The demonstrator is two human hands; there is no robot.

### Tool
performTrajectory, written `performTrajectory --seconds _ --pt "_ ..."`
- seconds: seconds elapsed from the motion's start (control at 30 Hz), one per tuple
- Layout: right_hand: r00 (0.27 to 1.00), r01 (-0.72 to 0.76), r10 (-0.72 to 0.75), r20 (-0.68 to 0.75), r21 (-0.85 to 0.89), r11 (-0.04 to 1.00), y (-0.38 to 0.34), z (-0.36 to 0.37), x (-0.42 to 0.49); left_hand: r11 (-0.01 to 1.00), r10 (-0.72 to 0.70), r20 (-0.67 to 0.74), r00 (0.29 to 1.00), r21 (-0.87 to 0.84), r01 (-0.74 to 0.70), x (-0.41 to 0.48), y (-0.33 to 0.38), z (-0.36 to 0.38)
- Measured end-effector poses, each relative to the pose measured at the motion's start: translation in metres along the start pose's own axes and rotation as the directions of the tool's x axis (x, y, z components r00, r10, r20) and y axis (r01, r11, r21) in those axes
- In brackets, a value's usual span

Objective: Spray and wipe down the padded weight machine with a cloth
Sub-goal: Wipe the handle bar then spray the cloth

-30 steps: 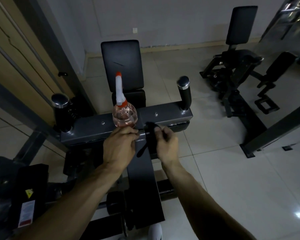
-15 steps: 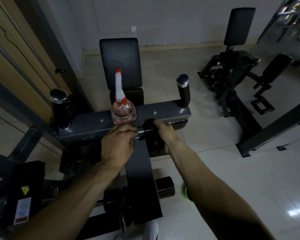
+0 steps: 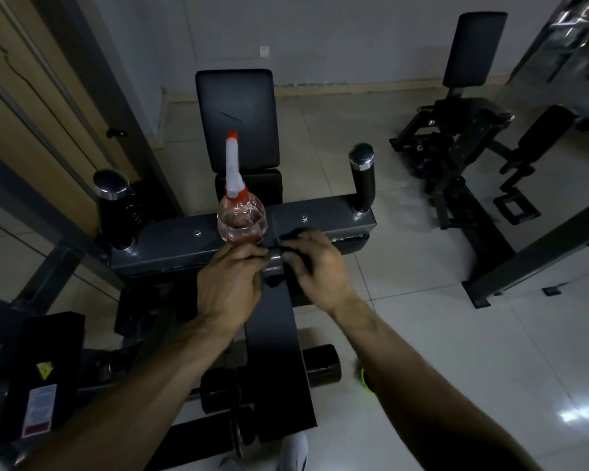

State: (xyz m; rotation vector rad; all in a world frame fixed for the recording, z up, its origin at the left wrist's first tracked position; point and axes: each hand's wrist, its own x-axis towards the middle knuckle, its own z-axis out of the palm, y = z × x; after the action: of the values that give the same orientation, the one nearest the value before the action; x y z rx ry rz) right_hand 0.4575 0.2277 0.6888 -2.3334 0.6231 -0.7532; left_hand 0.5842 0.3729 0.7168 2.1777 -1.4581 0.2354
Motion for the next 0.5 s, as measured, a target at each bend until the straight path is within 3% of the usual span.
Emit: performTrajectory --seconds 0.07,0.1,0.13,0.17,0.2,0.23,0.37,0.5 --pt "0.969 -0.243 0.234 0.08 0.134 0.961 -0.006 -0.001 0.018 1.0 0.001 -0.02 1.0 0.006 -0.001 0.0 0.001 0.0" --pt "0.898 -0.439 0.426 0.11 0.3 0.847 -0.01 0.002 0.023 1.0 0.007 -0.032 0.999 0.01 -0.007 0.0 0.002 -0.001" --pt "0.773 -0.602 0.61 0.174 0.506 0.618 -0.015 0.006 0.025 1.0 0.009 -0.041 0.999 0.011 -0.008 0.0 0.003 -0.002" --pt "0.638 -0.674 0.72 0.272 0.65 0.351 -0.021 0.009 0.022 1.0 0.003 -0.046 0.999 0.009 -0.002 0.0 0.004 -0.001" --pt "0.536 -0.679 0.772 0.342 0.718 0.154 -0.027 0.01 0.015 1.0 -0.004 -0.05 0.999 0.004 0.004 0.001 0.004 -0.001" --pt "0.489 -0.678 0.79 0.368 0.731 0.079 -0.032 0.01 0.006 1.0 -0.007 -0.052 0.999 0.0 0.007 0.001 0.005 0.0" --pt "0.543 -0.625 0.82 0.182 0.739 0.251 -0.054 0.002 -0.02 1.0 0.003 -0.051 0.999 0.013 -0.002 0.0 0.002 0.004" --pt "0.603 -0.529 0.784 0.145 0.809 0.257 -0.069 -0.006 -0.032 1.0 -0.006 0.007 1.0 -0.002 0.006 0.002 0.005 -0.001"
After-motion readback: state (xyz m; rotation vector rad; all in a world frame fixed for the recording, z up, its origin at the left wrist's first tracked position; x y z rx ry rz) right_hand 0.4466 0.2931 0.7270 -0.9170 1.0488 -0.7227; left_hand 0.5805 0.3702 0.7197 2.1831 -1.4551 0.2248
